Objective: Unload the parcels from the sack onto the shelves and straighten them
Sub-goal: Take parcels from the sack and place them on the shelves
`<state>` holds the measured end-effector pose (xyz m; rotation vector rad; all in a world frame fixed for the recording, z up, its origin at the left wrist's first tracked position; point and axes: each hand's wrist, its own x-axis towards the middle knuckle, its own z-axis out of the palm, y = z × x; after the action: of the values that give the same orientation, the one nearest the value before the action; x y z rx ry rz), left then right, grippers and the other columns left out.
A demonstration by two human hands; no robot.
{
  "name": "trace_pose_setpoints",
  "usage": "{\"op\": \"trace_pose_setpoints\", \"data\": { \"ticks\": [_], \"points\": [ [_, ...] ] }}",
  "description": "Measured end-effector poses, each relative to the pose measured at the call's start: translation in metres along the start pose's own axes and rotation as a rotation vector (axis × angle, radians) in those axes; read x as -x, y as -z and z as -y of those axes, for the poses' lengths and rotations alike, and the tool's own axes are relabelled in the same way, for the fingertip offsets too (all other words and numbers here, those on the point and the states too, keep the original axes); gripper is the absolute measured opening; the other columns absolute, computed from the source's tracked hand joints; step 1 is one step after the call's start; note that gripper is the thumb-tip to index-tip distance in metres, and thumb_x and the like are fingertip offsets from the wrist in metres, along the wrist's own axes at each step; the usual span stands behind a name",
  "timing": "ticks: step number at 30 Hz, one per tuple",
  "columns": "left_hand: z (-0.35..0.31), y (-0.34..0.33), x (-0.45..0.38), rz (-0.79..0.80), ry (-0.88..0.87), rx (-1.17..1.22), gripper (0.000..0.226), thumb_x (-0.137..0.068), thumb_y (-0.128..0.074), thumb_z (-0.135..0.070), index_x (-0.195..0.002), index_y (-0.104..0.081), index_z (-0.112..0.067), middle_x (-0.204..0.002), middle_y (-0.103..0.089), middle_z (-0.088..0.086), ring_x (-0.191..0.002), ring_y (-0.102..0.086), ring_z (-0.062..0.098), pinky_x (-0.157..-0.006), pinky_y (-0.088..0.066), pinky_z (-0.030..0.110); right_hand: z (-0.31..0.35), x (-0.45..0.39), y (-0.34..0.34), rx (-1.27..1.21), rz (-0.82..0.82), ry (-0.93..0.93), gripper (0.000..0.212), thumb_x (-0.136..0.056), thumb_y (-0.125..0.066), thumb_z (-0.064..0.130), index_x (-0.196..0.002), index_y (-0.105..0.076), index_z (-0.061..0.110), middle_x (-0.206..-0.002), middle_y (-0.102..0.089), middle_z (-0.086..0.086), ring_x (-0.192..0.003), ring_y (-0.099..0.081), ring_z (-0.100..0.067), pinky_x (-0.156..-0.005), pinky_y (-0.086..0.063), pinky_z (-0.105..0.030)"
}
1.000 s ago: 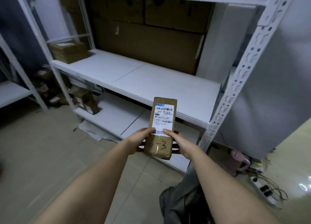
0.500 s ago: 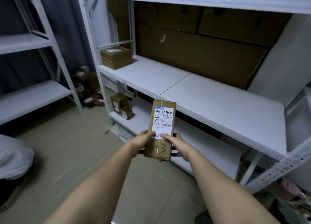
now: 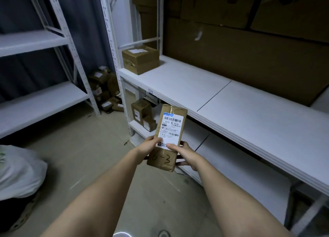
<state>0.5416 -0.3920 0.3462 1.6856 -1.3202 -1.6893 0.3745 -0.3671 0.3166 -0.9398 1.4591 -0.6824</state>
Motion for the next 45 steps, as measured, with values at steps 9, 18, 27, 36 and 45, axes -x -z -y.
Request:
{"op": "trace_pose_setpoints", "data": {
  "ticks": [9,18,27,36,45],
  "points": [
    [-0.047,0.061,-0.091,0.015,0.059,0.001,0.037,-0.096,-0.046,-0.041,-0.129,-0.047,-0.024,-0.104,-0.062,-0.003,-0.096,-0.059,0.016,-0.080,-0.046,0.031,0.067,-0.107,-0.006,0.054,0.027,-0.009,0.071,-0.081,-0.072,0.045,-0.135,-0.033,0.021,-0.120,-0.058,0.005,-0.099,-0.060,-0.008,-0.072,-0.053,-0.027],
    [-0.072,0.140,-0.174,0.089,0.058,-0.040,0.029,-0.096,-0.045,-0.045,-0.117,-0.051,-0.026,-0.097,-0.063,-0.005,-0.088,-0.060,0.012,-0.075,-0.047,0.030,0.105,-0.198,-0.050,0.033,-0.055,-0.024,0.070,-0.081,-0.072,0.044,-0.134,-0.035,0.020,-0.124,-0.056,0.004,-0.102,-0.060,-0.011,-0.081,-0.054,-0.032],
    [-0.079,0.246,-0.255,0.285,0.053,-0.157,0.016,-0.097,-0.046,-0.038,-0.102,-0.057,-0.029,-0.089,-0.067,-0.009,-0.079,-0.063,0.009,-0.062,-0.046,0.025,0.127,-0.275,-0.145,-0.166,-0.241,-0.103,0.077,-0.081,-0.074,0.039,-0.141,-0.031,0.016,-0.132,-0.054,0.000,-0.107,-0.061,-0.017,-0.081,-0.055,-0.036],
    [-0.083,0.271,-0.319,0.407,0.072,-0.247,0.023,-0.097,-0.042,-0.026,-0.118,-0.053,-0.026,-0.096,-0.066,-0.007,-0.086,-0.062,0.010,-0.066,-0.047,0.026,0.123,-0.324,-0.167,-0.270,-0.374,-0.127,0.078,-0.078,-0.078,0.035,-0.140,-0.035,0.015,-0.133,-0.054,-0.002,-0.110,-0.061,-0.022,-0.094,-0.052,-0.047],
    [-0.070,0.253,-0.397,0.394,0.089,-0.254,0.031,-0.094,-0.043,-0.016,-0.123,-0.053,-0.021,-0.100,-0.066,-0.002,-0.091,-0.062,0.016,-0.074,-0.048,0.027,0.097,-0.389,-0.146,-0.248,-0.393,-0.172,0.089,-0.078,-0.079,0.029,-0.145,-0.023,0.017,-0.141,-0.045,0.000,-0.121,-0.052,-0.022,-0.086,-0.051,-0.039]
  ]
}}
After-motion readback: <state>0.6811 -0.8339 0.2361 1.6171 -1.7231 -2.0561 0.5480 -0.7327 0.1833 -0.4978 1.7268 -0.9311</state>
